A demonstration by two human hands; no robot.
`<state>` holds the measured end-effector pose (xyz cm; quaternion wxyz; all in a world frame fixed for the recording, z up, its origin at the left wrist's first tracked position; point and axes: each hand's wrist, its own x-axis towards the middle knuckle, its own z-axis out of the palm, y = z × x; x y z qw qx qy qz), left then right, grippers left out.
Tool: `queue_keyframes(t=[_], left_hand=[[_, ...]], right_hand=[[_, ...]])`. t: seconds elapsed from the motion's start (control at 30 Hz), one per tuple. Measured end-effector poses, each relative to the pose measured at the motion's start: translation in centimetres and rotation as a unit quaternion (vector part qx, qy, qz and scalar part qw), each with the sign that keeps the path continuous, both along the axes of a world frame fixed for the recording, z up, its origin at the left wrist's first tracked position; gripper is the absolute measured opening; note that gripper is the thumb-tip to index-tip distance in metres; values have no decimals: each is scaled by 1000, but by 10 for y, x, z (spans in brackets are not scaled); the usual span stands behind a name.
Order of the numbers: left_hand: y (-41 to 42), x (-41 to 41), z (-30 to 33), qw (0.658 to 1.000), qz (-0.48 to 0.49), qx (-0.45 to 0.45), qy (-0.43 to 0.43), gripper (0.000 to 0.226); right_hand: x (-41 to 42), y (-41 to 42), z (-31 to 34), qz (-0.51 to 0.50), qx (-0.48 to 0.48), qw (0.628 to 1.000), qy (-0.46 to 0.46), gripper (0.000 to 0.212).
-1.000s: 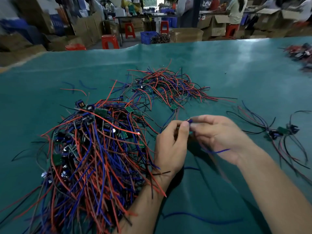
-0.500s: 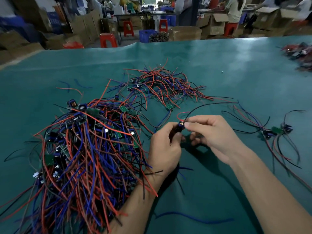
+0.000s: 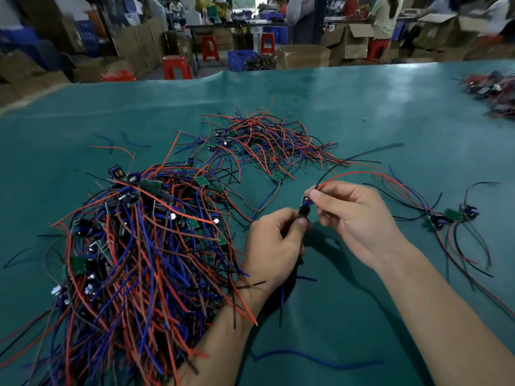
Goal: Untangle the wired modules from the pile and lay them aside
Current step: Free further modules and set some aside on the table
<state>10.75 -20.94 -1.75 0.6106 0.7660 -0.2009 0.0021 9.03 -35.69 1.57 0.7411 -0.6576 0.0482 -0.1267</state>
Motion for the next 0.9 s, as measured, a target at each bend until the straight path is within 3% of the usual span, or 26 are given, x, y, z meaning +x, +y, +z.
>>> queue_keyframes(t=[0.07,0.23,0.47,0.53,0.63,0.7,0.77,0.9], left_hand=[[0,0,1,1000,-5,-2,5,24],[0,-2,2,1000,-10,22,1,26],[0,-1,0,999,30,-22,0,21],[-1,1,0,996,64,-59,8,21],[-1,2,0,994,81,-75,13,22],[0,1,0,996,67,-61,-6,22],[0,0,-1,998,45,-40,-20,23],[-1,-2,-1,1000,15,-24,-5,24]], right_hand=[[4,-3,-2,-74,-69,994,-29,12],[7,-26,1,-233,-88,966,-65,22],[3,-60,0,-447,33,894,-3,20],[5,-53,-4,-398,-7,916,50,20],[5,-20,-8,-140,-121,978,99,25],[4,0,-11,3,-154,986,72,25],[2,10,-11,20,-144,989,28,23],[1,8,3,-82,-152,984,-36,7]])
